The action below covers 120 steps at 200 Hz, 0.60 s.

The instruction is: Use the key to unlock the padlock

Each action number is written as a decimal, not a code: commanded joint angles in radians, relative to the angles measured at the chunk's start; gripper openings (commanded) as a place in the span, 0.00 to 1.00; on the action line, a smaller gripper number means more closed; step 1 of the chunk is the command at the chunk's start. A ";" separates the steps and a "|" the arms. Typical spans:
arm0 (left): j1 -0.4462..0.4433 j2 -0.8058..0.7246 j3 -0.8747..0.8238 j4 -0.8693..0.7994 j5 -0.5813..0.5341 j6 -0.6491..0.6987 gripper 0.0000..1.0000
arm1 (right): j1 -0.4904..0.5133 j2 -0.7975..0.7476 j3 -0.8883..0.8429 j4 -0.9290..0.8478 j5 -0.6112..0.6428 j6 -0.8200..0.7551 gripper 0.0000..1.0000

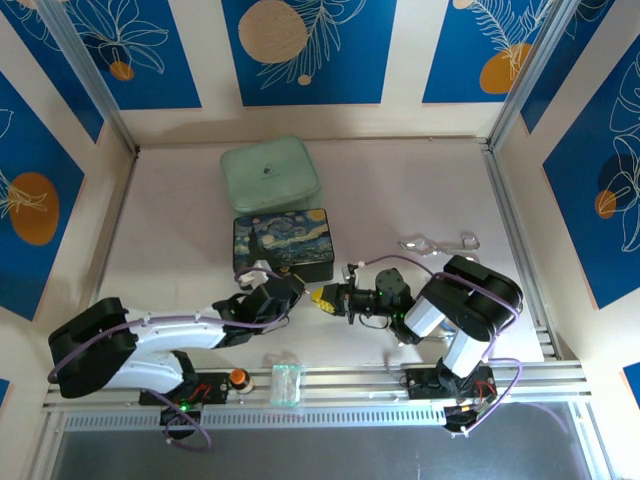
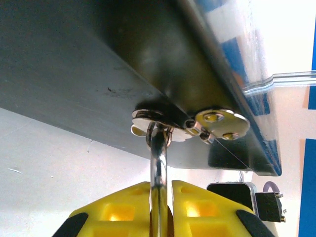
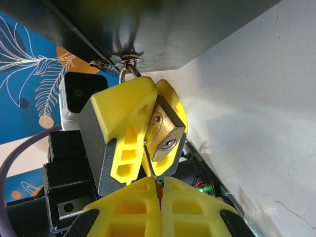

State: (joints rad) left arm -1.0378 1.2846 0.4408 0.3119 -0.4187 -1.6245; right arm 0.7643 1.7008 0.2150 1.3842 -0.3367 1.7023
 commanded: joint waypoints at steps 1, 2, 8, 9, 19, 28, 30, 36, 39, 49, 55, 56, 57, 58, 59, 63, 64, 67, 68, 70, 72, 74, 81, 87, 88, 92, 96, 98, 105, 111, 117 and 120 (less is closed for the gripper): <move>0.007 -0.005 0.049 0.055 -0.007 0.013 0.00 | 0.005 0.017 0.001 0.018 0.012 -0.014 0.00; 0.007 -0.005 0.051 0.052 -0.008 0.014 0.00 | 0.005 0.017 0.000 0.017 0.013 -0.014 0.00; 0.007 -0.007 0.054 0.038 -0.011 0.014 0.00 | 0.004 0.019 -0.003 0.017 0.016 -0.013 0.00; 0.007 -0.008 0.054 0.037 -0.012 0.013 0.00 | 0.003 0.020 -0.003 0.016 0.017 -0.012 0.00; 0.007 -0.012 0.052 0.038 -0.021 0.012 0.00 | 0.004 0.024 -0.008 0.014 0.019 -0.009 0.00; 0.007 -0.017 0.050 0.036 -0.027 0.011 0.00 | 0.004 0.029 -0.009 0.014 0.019 -0.007 0.00; 0.007 -0.018 0.050 0.035 -0.028 0.011 0.00 | 0.004 0.029 -0.011 0.016 0.019 -0.006 0.00; 0.007 -0.020 0.050 0.031 -0.029 0.012 0.00 | 0.004 0.033 -0.011 0.018 0.020 -0.005 0.00; 0.007 -0.020 0.051 0.029 -0.028 0.013 0.00 | 0.004 0.034 -0.011 0.019 0.021 -0.005 0.00; 0.007 -0.020 0.056 0.026 -0.023 0.018 0.00 | 0.003 0.034 -0.009 0.018 0.021 -0.004 0.00; 0.007 -0.018 0.056 0.026 -0.020 0.017 0.00 | 0.002 0.029 -0.009 0.019 0.023 -0.006 0.00; 0.007 -0.018 0.056 0.026 -0.018 0.016 0.00 | 0.001 0.029 -0.009 0.019 0.024 -0.007 0.00; 0.007 -0.018 0.056 0.026 -0.018 0.016 0.00 | 0.001 0.028 -0.009 0.019 0.025 -0.007 0.00; 0.007 -0.018 0.056 0.027 -0.017 0.016 0.00 | 0.001 0.027 -0.008 0.019 0.026 -0.008 0.00; 0.007 -0.016 0.056 0.027 -0.016 0.015 0.00 | 0.001 0.027 -0.008 0.018 0.026 -0.008 0.00; 0.008 -0.014 0.055 0.029 -0.014 0.011 0.00 | 0.000 0.024 -0.007 0.018 0.026 -0.010 0.00; 0.007 -0.014 0.055 0.030 -0.013 0.010 0.00 | 0.000 0.024 -0.007 0.017 0.026 -0.010 0.00; 0.007 -0.011 0.053 0.033 -0.012 0.009 0.00 | -0.002 0.023 -0.005 0.018 0.025 -0.009 0.00; 0.007 -0.011 0.052 0.034 -0.011 0.009 0.00 | -0.002 0.022 -0.005 0.018 0.024 -0.009 0.00; 0.007 -0.009 0.051 0.037 -0.011 0.008 0.00 | -0.002 0.022 -0.004 0.018 0.024 -0.009 0.00; 0.007 -0.009 0.050 0.039 -0.011 0.007 0.00 | -0.002 0.021 -0.003 0.017 0.024 -0.009 0.00; 0.008 -0.008 0.050 0.039 -0.011 0.005 0.00 | -0.002 0.020 -0.002 0.018 0.023 -0.008 0.00; 0.007 -0.005 0.047 0.042 -0.012 0.004 0.00 | -0.004 0.021 -0.002 0.019 0.022 -0.007 0.00; 0.007 -0.005 0.045 0.039 -0.012 -0.001 0.00 | -0.003 0.019 -0.003 0.018 0.023 -0.006 0.00; 0.007 -0.005 0.044 0.038 -0.012 -0.002 0.00 | -0.003 0.019 -0.005 0.017 0.023 -0.006 0.00; 0.007 -0.005 0.042 0.037 -0.015 -0.007 0.00 | -0.003 0.018 -0.006 0.017 0.024 -0.006 0.00; 0.008 -0.006 0.040 0.040 -0.017 -0.008 0.00 | -0.003 0.017 -0.009 0.016 0.024 -0.005 0.00; 0.007 -0.006 0.039 0.041 -0.018 -0.008 0.00 | -0.003 0.016 -0.010 0.016 0.024 -0.005 0.00; 0.007 -0.008 0.039 0.035 -0.022 -0.006 0.00 | -0.003 0.013 -0.017 0.016 0.028 -0.004 0.00; 0.007 -0.009 0.042 0.026 -0.024 -0.006 0.00 | -0.003 0.010 -0.023 0.015 0.031 -0.003 0.00; 0.007 -0.011 0.044 0.025 -0.026 -0.002 0.00 | -0.003 0.006 -0.026 0.010 0.033 -0.004 0.00; 0.007 -0.011 0.045 0.026 -0.026 -0.001 0.00 | -0.004 0.003 -0.028 0.007 0.032 -0.004 0.00</move>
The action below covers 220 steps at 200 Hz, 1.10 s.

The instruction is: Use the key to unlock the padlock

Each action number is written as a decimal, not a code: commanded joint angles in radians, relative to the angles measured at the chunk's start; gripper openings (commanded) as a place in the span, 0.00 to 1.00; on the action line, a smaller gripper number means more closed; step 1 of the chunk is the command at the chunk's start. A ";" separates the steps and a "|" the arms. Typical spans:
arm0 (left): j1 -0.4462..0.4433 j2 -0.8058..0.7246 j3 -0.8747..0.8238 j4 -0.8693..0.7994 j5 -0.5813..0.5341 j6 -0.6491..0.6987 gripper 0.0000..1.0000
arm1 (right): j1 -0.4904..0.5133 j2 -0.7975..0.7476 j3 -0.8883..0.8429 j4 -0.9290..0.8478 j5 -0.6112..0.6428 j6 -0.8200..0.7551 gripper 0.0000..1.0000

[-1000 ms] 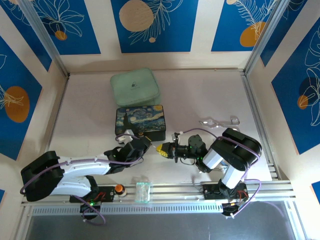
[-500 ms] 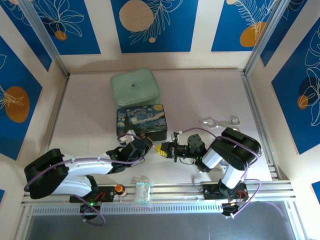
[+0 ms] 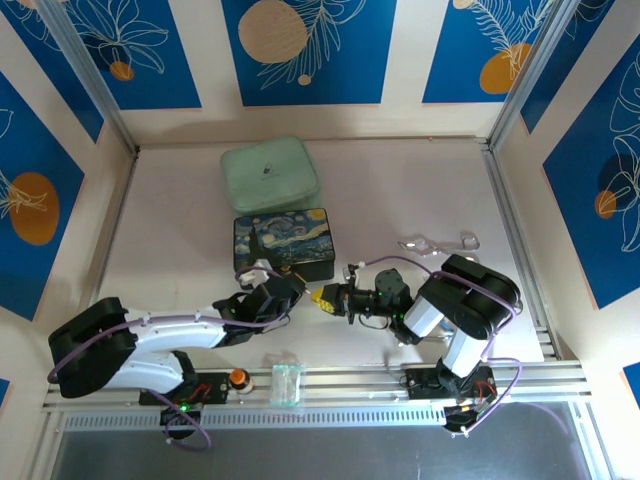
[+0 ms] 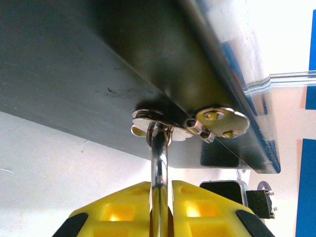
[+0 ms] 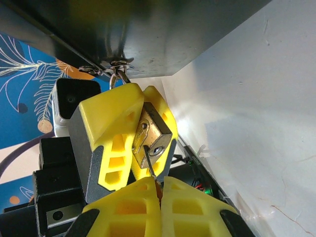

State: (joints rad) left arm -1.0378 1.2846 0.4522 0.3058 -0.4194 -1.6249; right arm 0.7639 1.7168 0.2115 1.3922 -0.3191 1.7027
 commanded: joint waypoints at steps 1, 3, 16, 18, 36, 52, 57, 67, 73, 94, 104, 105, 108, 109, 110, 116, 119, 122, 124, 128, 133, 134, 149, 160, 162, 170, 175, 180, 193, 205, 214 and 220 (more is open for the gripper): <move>0.007 -0.011 0.034 0.032 -0.025 0.000 0.00 | -0.003 -0.014 -0.024 -0.002 0.015 -0.005 0.00; 0.007 -0.011 0.034 0.032 -0.025 0.001 0.00 | -0.003 -0.016 -0.025 -0.005 0.015 -0.006 0.00; 0.012 -0.020 0.030 0.032 -0.034 0.002 0.00 | -0.003 -0.028 -0.029 -0.023 0.015 -0.013 0.00; 0.012 -0.020 0.028 0.032 -0.034 0.003 0.00 | -0.003 -0.029 -0.028 -0.025 0.015 -0.014 0.00; 0.015 -0.025 0.019 0.042 -0.027 -0.004 0.00 | -0.004 -0.043 -0.028 -0.037 0.013 -0.022 0.00; 0.015 -0.018 0.025 0.045 -0.013 -0.006 0.00 | -0.004 -0.053 -0.018 -0.061 0.009 -0.033 0.00; 0.015 -0.014 0.027 0.049 -0.006 -0.004 0.00 | -0.003 -0.053 -0.014 -0.067 0.006 -0.037 0.00; 0.015 -0.005 0.032 0.058 0.006 -0.008 0.00 | 0.000 -0.049 -0.008 -0.061 0.008 -0.036 0.00; 0.015 0.001 0.030 0.070 0.012 -0.012 0.00 | -0.002 -0.045 -0.008 -0.049 0.008 -0.032 0.00; 0.012 0.016 0.022 0.107 0.018 -0.024 0.00 | -0.002 -0.030 -0.004 -0.020 0.009 -0.020 0.00; 0.012 0.019 0.022 0.108 0.017 -0.027 0.00 | 0.001 -0.024 0.001 -0.019 0.009 -0.020 0.00; 0.012 0.020 0.021 0.108 0.018 -0.028 0.00 | 0.002 -0.022 0.002 -0.020 0.009 -0.020 0.00; 0.012 0.020 0.022 0.110 0.020 -0.028 0.00 | 0.002 -0.020 0.004 -0.019 0.009 -0.019 0.00; 0.012 0.020 0.020 0.110 0.020 -0.028 0.00 | 0.003 -0.019 0.004 -0.018 0.008 -0.019 0.00; 0.012 0.021 0.021 0.111 0.020 -0.029 0.00 | 0.003 -0.018 0.005 -0.017 0.008 -0.019 0.00; 0.012 0.023 0.022 0.115 0.026 -0.031 0.00 | 0.002 -0.012 0.006 -0.009 0.007 -0.015 0.00; 0.012 0.025 0.021 0.118 0.030 -0.035 0.00 | 0.003 -0.010 0.006 -0.004 0.009 -0.012 0.00; 0.012 0.027 0.019 0.122 0.034 -0.038 0.00 | 0.003 -0.006 0.006 0.004 0.008 -0.009 0.00; 0.012 0.029 0.018 0.127 0.036 -0.038 0.00 | 0.003 -0.003 0.007 0.009 0.010 -0.007 0.00; 0.012 0.034 0.018 0.137 0.041 -0.040 0.00 | 0.001 0.000 0.008 0.010 0.009 -0.003 0.00; 0.012 0.037 0.016 0.147 0.045 -0.046 0.00 | -0.001 0.000 0.013 0.009 0.003 -0.006 0.00; 0.012 0.038 0.016 0.149 0.046 -0.047 0.00 | -0.001 0.000 0.013 0.009 0.002 -0.006 0.00; 0.012 0.046 0.005 0.184 0.052 -0.054 0.00 | -0.001 0.002 0.018 0.009 0.003 -0.003 0.00; 0.010 0.044 0.005 0.189 0.057 -0.057 0.00 | 0.000 0.002 0.022 0.011 0.006 -0.003 0.00; 0.010 0.043 0.005 0.190 0.058 -0.058 0.00 | 0.000 0.002 0.020 0.010 0.007 -0.003 0.00; 0.008 0.039 0.005 0.194 0.060 -0.058 0.00 | -0.001 0.003 0.019 0.010 0.012 0.001 0.00; 0.007 0.036 0.003 0.197 0.060 -0.058 0.00 | -0.003 0.002 0.019 0.010 0.014 0.000 0.00; 0.006 0.033 0.003 0.201 0.062 -0.058 0.00 | -0.006 0.002 0.019 0.011 0.014 0.001 0.00; 0.004 0.026 -0.004 0.216 0.067 -0.062 0.00 | -0.014 0.000 0.015 0.010 0.015 0.002 0.00; 0.003 0.019 -0.011 0.228 0.068 -0.057 0.00 | -0.024 0.003 0.017 0.010 0.012 0.007 0.00; 0.002 0.011 -0.011 0.213 0.070 -0.063 0.00 | -0.025 0.007 0.020 0.010 0.017 0.009 0.00; 0.002 0.010 -0.015 0.217 0.071 -0.064 0.00 | -0.026 0.009 0.022 0.010 0.018 0.011 0.00</move>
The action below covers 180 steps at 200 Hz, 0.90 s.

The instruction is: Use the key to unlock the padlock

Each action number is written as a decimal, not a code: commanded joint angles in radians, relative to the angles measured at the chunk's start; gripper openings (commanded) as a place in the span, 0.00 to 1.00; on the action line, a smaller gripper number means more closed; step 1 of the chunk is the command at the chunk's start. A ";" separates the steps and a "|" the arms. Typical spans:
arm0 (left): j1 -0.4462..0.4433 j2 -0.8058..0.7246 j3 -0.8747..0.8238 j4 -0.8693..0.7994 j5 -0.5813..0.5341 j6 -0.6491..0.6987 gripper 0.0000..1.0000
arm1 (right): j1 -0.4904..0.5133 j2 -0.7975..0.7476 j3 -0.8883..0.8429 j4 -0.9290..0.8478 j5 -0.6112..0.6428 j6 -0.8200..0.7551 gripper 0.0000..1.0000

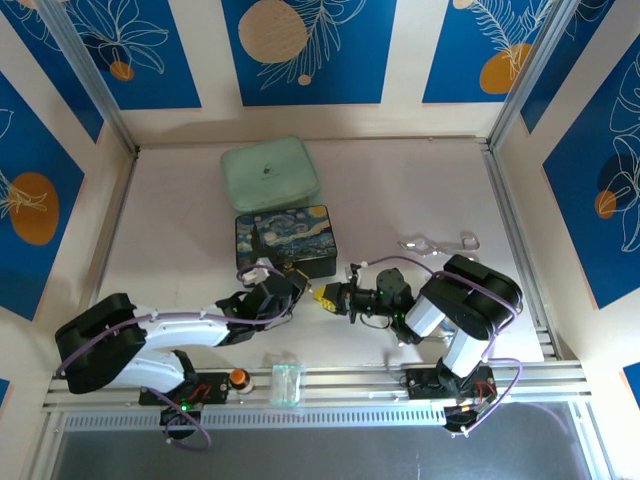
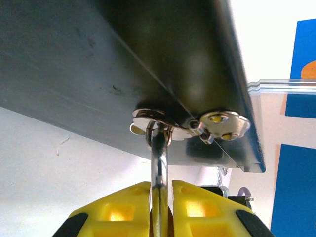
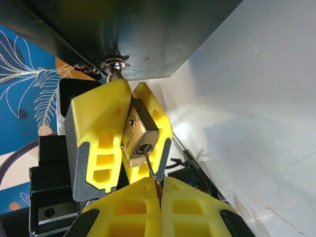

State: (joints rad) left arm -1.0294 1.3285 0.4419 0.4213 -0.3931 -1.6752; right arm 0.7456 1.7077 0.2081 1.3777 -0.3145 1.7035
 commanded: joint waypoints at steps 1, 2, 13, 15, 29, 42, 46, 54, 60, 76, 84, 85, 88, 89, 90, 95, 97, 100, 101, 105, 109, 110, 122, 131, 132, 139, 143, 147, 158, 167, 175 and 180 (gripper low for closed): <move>-0.007 -0.034 -0.005 0.102 0.044 -0.014 0.00 | -0.008 0.018 0.025 0.024 0.014 0.010 0.00; -0.007 -0.035 -0.005 0.103 0.044 -0.014 0.00 | -0.009 0.018 0.025 0.024 0.014 0.010 0.00; -0.008 -0.038 -0.009 0.109 0.044 -0.014 0.00 | -0.015 0.018 0.029 0.021 0.012 0.008 0.00; -0.008 -0.039 -0.009 0.109 0.045 -0.013 0.00 | -0.017 0.018 0.030 0.021 0.011 0.010 0.00; -0.008 -0.042 -0.009 0.097 0.037 -0.014 0.00 | -0.012 0.021 0.044 0.023 0.009 0.014 0.00; -0.008 -0.035 -0.015 0.129 0.036 -0.009 0.00 | -0.003 0.028 0.055 0.025 0.006 0.024 0.00; -0.009 -0.031 -0.015 0.133 0.039 -0.005 0.00 | 0.000 0.029 0.059 0.025 0.003 0.026 0.00; -0.009 -0.025 -0.012 0.136 0.045 0.010 0.00 | 0.004 0.029 0.063 0.026 0.003 0.031 0.00; -0.009 -0.022 -0.004 0.116 0.051 0.011 0.00 | 0.006 0.026 0.065 0.025 0.005 0.030 0.00; -0.014 -0.009 -0.001 0.128 0.055 0.033 0.00 | -0.001 0.020 0.074 0.026 -0.007 0.032 0.00; -0.017 -0.006 0.002 0.126 0.058 0.046 0.00 | -0.011 0.020 0.078 0.024 -0.018 0.033 0.00; -0.017 -0.006 0.002 0.127 0.059 0.051 0.00 | -0.012 0.020 0.079 0.025 -0.019 0.033 0.00; -0.018 -0.006 0.004 0.129 0.061 0.060 0.00 | -0.016 0.020 0.080 0.024 -0.023 0.032 0.00; -0.018 -0.006 0.004 0.128 0.062 0.063 0.00 | -0.016 0.020 0.081 0.024 -0.025 0.031 0.00; -0.018 -0.006 0.006 0.128 0.062 0.067 0.00 | -0.018 0.020 0.081 0.025 -0.025 0.030 0.00; -0.018 -0.006 0.014 0.117 0.067 0.075 0.00 | -0.022 0.021 0.084 0.025 -0.035 0.033 0.00; -0.019 -0.007 0.017 0.110 0.071 0.076 0.00 | -0.025 0.021 0.086 0.025 -0.039 0.035 0.00; -0.019 -0.008 0.021 0.099 0.074 0.077 0.00 | -0.028 0.023 0.087 0.025 -0.046 0.037 0.00; -0.019 -0.007 0.023 0.096 0.075 0.077 0.00 | -0.030 0.024 0.088 0.026 -0.048 0.036 0.00; -0.020 -0.008 0.028 0.089 0.078 0.083 0.00 | -0.034 0.026 0.093 0.026 -0.058 0.036 0.00; -0.021 -0.008 0.031 0.092 0.079 0.092 0.00 | -0.037 0.027 0.099 0.024 -0.072 0.036 0.00; -0.021 -0.008 0.032 0.094 0.079 0.095 0.00 | -0.039 0.027 0.100 0.024 -0.075 0.038 0.00; -0.024 -0.011 0.039 0.094 0.078 0.115 0.00 | -0.048 0.035 0.111 0.025 -0.099 0.056 0.00; -0.024 -0.014 0.039 0.095 0.074 0.120 0.00 | -0.053 0.039 0.115 0.025 -0.115 0.074 0.00; -0.024 -0.014 0.039 0.096 0.073 0.120 0.00 | -0.054 0.039 0.116 0.025 -0.116 0.075 0.00; -0.024 -0.016 0.033 0.102 0.070 0.114 0.00 | -0.060 0.042 0.120 0.026 -0.129 0.086 0.00; -0.024 -0.016 0.028 0.110 0.068 0.108 0.00 | -0.061 0.040 0.120 0.025 -0.132 0.091 0.00; -0.024 -0.015 0.025 0.125 0.067 0.106 0.00 | -0.061 0.041 0.121 0.025 -0.134 0.097 0.00; -0.024 -0.006 0.010 0.165 0.069 0.090 0.00 | -0.058 0.036 0.123 0.025 -0.132 0.107 0.00; -0.024 0.002 0.005 0.196 0.080 0.076 0.00 | -0.054 0.032 0.126 0.025 -0.129 0.114 0.00; -0.024 0.010 -0.001 0.230 0.086 0.064 0.00 | -0.055 0.030 0.127 0.025 -0.123 0.110 0.00; -0.023 0.012 -0.005 0.250 0.087 0.057 0.00 | -0.057 0.031 0.122 0.025 -0.114 0.111 0.00</move>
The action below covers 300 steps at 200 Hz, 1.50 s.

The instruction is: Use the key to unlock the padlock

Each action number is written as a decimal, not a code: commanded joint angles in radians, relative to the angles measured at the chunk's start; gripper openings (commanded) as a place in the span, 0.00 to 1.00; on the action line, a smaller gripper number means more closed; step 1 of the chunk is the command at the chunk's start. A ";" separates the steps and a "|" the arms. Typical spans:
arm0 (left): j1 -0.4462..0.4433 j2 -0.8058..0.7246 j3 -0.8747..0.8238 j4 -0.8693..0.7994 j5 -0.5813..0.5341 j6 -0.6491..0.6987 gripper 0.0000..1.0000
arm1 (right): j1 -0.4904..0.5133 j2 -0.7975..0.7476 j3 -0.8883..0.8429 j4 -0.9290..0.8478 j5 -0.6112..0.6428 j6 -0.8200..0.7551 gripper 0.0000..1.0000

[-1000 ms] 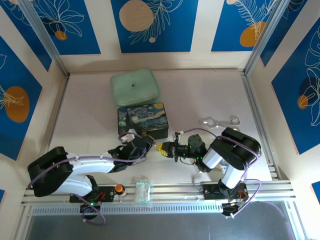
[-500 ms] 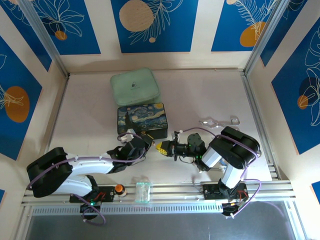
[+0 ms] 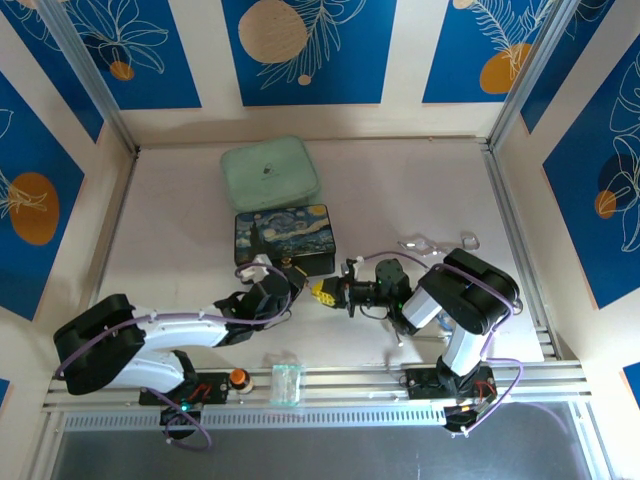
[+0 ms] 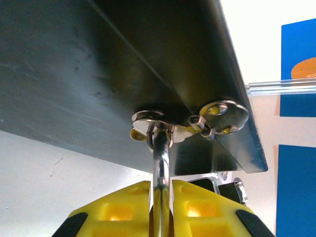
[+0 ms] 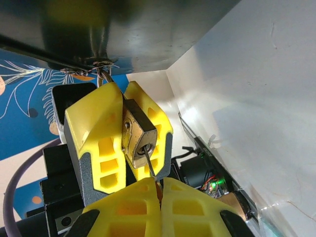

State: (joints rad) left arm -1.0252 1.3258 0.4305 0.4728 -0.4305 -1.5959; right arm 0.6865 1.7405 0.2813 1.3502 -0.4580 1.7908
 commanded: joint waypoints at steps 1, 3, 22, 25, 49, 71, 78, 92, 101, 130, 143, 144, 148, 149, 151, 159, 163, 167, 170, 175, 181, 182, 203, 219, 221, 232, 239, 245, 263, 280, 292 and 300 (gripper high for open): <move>-0.027 0.015 0.005 0.202 0.125 -0.024 0.00 | 0.002 -0.003 0.049 0.053 0.031 0.023 0.00; -0.027 0.015 0.004 0.207 0.125 -0.027 0.00 | 0.001 -0.002 0.047 0.053 0.032 0.022 0.00; -0.024 0.003 0.005 0.221 0.136 -0.049 0.00 | -0.015 0.001 0.050 0.052 0.026 0.017 0.00; -0.024 0.000 0.003 0.222 0.135 -0.052 0.00 | -0.018 0.001 0.051 0.053 0.023 0.014 0.00; -0.019 -0.018 0.003 0.225 0.147 -0.070 0.00 | -0.043 -0.006 0.058 0.052 0.005 0.003 0.00; -0.017 -0.017 0.021 0.192 0.174 -0.070 0.00 | -0.037 -0.004 0.079 0.052 -0.009 -0.005 0.00; -0.018 -0.005 0.028 0.193 0.189 -0.070 0.00 | -0.028 -0.002 0.093 0.052 -0.013 -0.015 0.00; -0.021 0.030 0.038 0.232 0.218 -0.077 0.00 | -0.018 0.007 0.118 0.052 -0.018 -0.027 0.00; -0.025 0.054 0.044 0.257 0.238 -0.093 0.00 | -0.016 0.010 0.131 0.052 -0.023 -0.040 0.00; -0.045 0.099 0.050 0.318 0.263 -0.119 0.00 | -0.025 -0.002 0.144 0.010 -0.028 -0.077 0.00; -0.046 0.098 0.049 0.309 0.259 -0.118 0.00 | -0.027 -0.032 0.136 -0.051 -0.017 -0.112 0.07; -0.047 0.097 0.048 0.308 0.257 -0.118 0.00 | -0.026 -0.036 0.135 -0.055 -0.017 -0.114 0.08; -0.046 0.095 0.044 0.308 0.250 -0.117 0.00 | -0.025 -0.049 0.132 -0.076 -0.014 -0.131 0.10; -0.046 0.095 0.044 0.307 0.248 -0.116 0.00 | -0.025 -0.052 0.132 -0.084 -0.014 -0.135 0.10; -0.046 0.093 0.040 0.307 0.244 -0.116 0.00 | -0.025 -0.061 0.128 -0.099 -0.014 -0.143 0.11; -0.044 0.087 0.028 0.300 0.228 -0.114 0.00 | -0.025 -0.100 0.115 -0.160 0.000 -0.174 0.15; -0.041 0.083 0.023 0.293 0.222 -0.113 0.00 | -0.025 -0.125 0.108 -0.196 0.008 -0.192 0.17; -0.041 0.079 0.018 0.284 0.217 -0.112 0.00 | -0.027 -0.150 0.103 -0.239 0.013 -0.212 0.20; -0.039 0.077 0.016 0.277 0.214 -0.113 0.00 | -0.028 -0.173 0.099 -0.277 0.019 -0.229 0.22; -0.038 0.073 0.012 0.267 0.209 -0.110 0.00 | -0.028 -0.213 0.096 -0.349 0.027 -0.259 0.26; -0.036 0.069 0.007 0.261 0.204 -0.104 0.00 | -0.028 -0.269 0.096 -0.453 0.041 -0.300 0.31; -0.036 0.067 0.007 0.260 0.204 -0.104 0.00 | -0.027 -0.278 0.096 -0.472 0.043 -0.304 0.31; -0.030 0.061 -0.008 0.250 0.185 -0.105 0.00 | -0.006 -0.480 0.128 -0.901 0.155 -0.472 0.33; -0.026 0.064 -0.015 0.249 0.184 -0.107 0.00 | 0.007 -0.584 0.145 -1.085 0.221 -0.550 0.30; -0.025 0.065 -0.015 0.248 0.184 -0.108 0.00 | 0.006 -0.594 0.144 -1.095 0.223 -0.554 0.30; -0.024 0.070 -0.015 0.251 0.184 -0.111 0.00 | -0.002 -0.623 0.135 -1.105 0.210 -0.564 0.24; -0.024 0.074 -0.015 0.256 0.185 -0.110 0.00 | -0.007 -0.626 0.132 -1.101 0.192 -0.565 0.21; -0.024 0.078 -0.013 0.260 0.185 -0.111 0.00 | -0.005 -0.620 0.133 -1.100 0.177 -0.566 0.18; -0.024 0.087 -0.004 0.266 0.189 -0.111 0.00 | 0.007 -0.582 0.127 -1.052 0.150 -0.548 0.08; -0.024 0.091 0.000 0.266 0.197 -0.113 0.00 | 0.016 -0.552 0.104 -0.969 0.148 -0.514 0.05; -0.024 0.095 0.001 0.268 0.207 -0.119 0.00 | 0.020 -0.539 0.101 -0.941 0.156 -0.501 0.03; -0.025 0.098 0.001 0.275 0.214 -0.120 0.00 | 0.026 -0.537 0.100 -0.928 0.172 -0.497 0.03</move>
State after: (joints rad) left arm -1.0367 1.4189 0.4194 0.6865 -0.2802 -1.7229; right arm 0.6971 1.1862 0.3813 0.3443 -0.3065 1.2835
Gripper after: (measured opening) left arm 0.129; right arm 0.056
